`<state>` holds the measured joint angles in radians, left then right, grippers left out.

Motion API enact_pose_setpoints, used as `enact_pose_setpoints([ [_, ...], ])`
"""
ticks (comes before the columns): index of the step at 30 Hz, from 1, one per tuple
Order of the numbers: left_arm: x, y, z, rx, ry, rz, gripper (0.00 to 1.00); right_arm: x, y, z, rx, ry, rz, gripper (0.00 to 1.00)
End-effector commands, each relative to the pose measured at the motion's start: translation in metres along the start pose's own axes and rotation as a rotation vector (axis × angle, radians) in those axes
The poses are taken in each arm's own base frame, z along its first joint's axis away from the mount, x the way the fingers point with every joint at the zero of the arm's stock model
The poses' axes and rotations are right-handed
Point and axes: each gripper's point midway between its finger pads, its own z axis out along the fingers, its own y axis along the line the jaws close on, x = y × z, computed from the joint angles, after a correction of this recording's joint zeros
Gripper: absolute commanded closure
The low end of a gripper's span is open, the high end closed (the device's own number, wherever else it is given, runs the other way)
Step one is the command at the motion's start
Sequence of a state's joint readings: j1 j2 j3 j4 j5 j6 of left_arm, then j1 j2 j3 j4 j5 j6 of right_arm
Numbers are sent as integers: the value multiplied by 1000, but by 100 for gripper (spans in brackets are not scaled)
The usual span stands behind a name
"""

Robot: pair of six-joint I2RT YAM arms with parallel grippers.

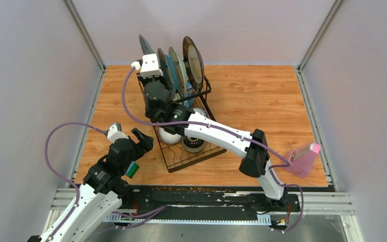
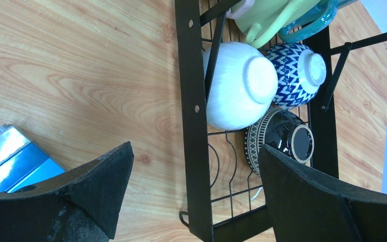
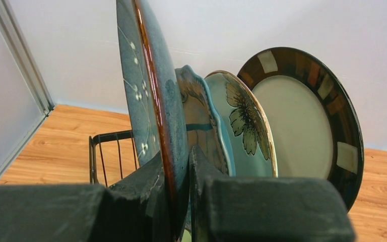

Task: Load the mixed dishes into the dish rack
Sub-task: Insert the plate into the dish rack.

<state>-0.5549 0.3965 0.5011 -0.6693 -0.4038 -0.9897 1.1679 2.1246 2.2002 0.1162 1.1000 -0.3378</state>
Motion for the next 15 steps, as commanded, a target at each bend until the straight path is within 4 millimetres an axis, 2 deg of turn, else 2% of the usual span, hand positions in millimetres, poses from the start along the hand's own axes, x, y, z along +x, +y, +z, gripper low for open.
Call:
enact_pose_setpoints([
  [1, -9, -8, -1, 25, -30, -33, 0, -64, -26, 1, 25, -96, 261, 100],
  [15, -7, -9, 1, 26, -23, -36, 0, -33, -9, 11, 16, -53, 223, 100],
])
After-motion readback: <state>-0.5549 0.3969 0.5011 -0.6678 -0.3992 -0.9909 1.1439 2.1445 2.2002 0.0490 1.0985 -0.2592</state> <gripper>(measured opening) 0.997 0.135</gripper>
